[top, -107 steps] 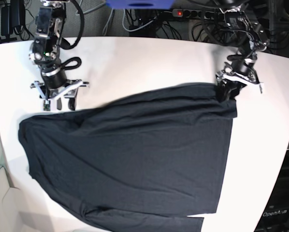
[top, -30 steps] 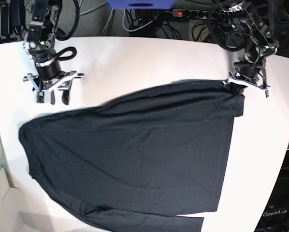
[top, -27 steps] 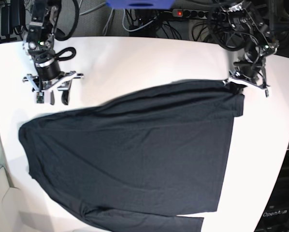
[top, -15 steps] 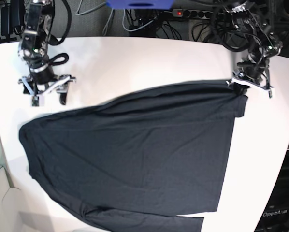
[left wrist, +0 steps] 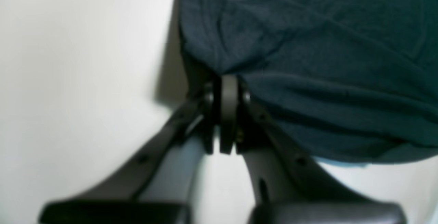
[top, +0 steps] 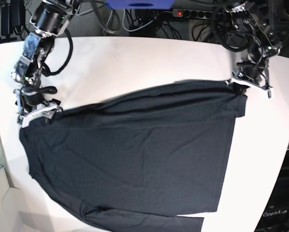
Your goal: Fold the T-shirt properly
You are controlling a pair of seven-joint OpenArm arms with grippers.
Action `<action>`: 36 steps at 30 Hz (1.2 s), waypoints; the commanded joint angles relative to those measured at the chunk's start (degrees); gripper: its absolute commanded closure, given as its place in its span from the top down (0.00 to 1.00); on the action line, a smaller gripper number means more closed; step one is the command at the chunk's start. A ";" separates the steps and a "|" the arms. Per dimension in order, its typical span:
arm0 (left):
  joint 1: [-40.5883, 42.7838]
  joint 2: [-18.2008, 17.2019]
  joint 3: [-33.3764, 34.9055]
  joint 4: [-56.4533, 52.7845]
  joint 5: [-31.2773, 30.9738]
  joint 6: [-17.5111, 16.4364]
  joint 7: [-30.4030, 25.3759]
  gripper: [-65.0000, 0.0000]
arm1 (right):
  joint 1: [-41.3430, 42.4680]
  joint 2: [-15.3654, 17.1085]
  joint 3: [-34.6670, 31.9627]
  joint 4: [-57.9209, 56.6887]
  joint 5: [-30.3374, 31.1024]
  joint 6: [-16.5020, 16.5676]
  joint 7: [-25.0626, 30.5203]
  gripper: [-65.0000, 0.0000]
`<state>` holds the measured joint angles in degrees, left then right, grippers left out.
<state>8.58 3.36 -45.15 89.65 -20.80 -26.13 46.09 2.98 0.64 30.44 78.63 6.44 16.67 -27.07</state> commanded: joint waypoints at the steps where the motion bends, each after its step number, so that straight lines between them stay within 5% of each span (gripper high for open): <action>1: -0.45 -0.41 0.00 1.04 -0.79 -0.38 -1.29 0.00 | 1.37 0.54 0.29 0.18 0.46 0.08 1.27 0.70; 7: -0.45 -0.41 0.00 1.04 -0.70 -0.38 -1.29 0.00 | 1.98 -0.16 0.29 -1.40 1.08 0.08 1.44 0.68; 17: -0.01 -1.99 0.09 0.60 -0.79 -0.02 -1.21 0.00 | 2.95 -0.25 0.03 -1.40 6.09 0.08 1.36 0.43; 26: -0.53 -3.66 0.09 -0.90 -1.14 -0.11 -1.21 0.00 | 2.86 -1.39 0.11 -1.49 6.09 0.08 1.44 0.41; 31: -1.68 -6.39 0.09 -1.69 -1.23 -0.55 -1.21 0.00 | 2.77 -1.39 0.11 -1.49 6.09 -0.09 1.53 0.28; 36: -1.85 -7.27 0.00 -3.10 -1.23 -0.55 -1.65 0.00 | 2.51 -1.57 0.11 -1.49 6.09 -0.18 1.27 0.26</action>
<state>7.18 -3.16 -44.99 85.65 -21.19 -26.35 45.34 4.75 -1.23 30.55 76.18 12.05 16.53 -26.94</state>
